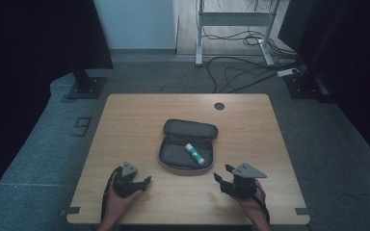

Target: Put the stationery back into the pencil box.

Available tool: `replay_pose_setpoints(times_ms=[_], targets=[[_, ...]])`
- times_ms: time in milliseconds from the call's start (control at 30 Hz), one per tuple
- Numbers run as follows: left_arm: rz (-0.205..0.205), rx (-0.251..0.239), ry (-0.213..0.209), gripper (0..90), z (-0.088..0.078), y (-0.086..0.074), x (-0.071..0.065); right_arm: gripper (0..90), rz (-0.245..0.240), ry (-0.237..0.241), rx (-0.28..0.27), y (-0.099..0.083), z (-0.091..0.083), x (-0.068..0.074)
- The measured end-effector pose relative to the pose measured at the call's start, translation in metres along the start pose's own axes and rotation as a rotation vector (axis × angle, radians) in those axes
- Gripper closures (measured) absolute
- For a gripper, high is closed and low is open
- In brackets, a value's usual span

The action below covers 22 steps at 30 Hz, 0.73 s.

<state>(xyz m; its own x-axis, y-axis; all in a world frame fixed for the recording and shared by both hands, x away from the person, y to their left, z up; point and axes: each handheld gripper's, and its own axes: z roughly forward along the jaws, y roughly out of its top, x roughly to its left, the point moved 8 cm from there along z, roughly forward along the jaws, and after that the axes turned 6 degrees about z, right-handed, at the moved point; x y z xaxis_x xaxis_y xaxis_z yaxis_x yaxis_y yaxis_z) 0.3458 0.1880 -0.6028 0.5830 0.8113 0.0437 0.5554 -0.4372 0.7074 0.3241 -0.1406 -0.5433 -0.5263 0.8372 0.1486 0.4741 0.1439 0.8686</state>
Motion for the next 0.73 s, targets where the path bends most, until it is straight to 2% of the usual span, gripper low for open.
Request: replay_pose_setpoints(times_ms=[233,367,467,733], targets=[[0.007,0.002,0.008,29.5,0.0,0.0,0.0,39.3,0.024,-0.033,0.028,-0.026,-0.013,-0.019],[0.007,0.002,0.006,29.5,0.0,0.0,0.0,39.3,0.065,-0.066,0.048,-0.043,-0.018,-0.036],[0.008,0.003,0.007,29.5,0.0,0.0,0.0,39.4,0.087,-0.084,0.05,-0.045,-0.018,-0.043],[0.005,0.002,0.004,29.4,0.0,0.0,0.0,37.7,0.068,-0.089,0.062,-0.046,-0.014,-0.042]])
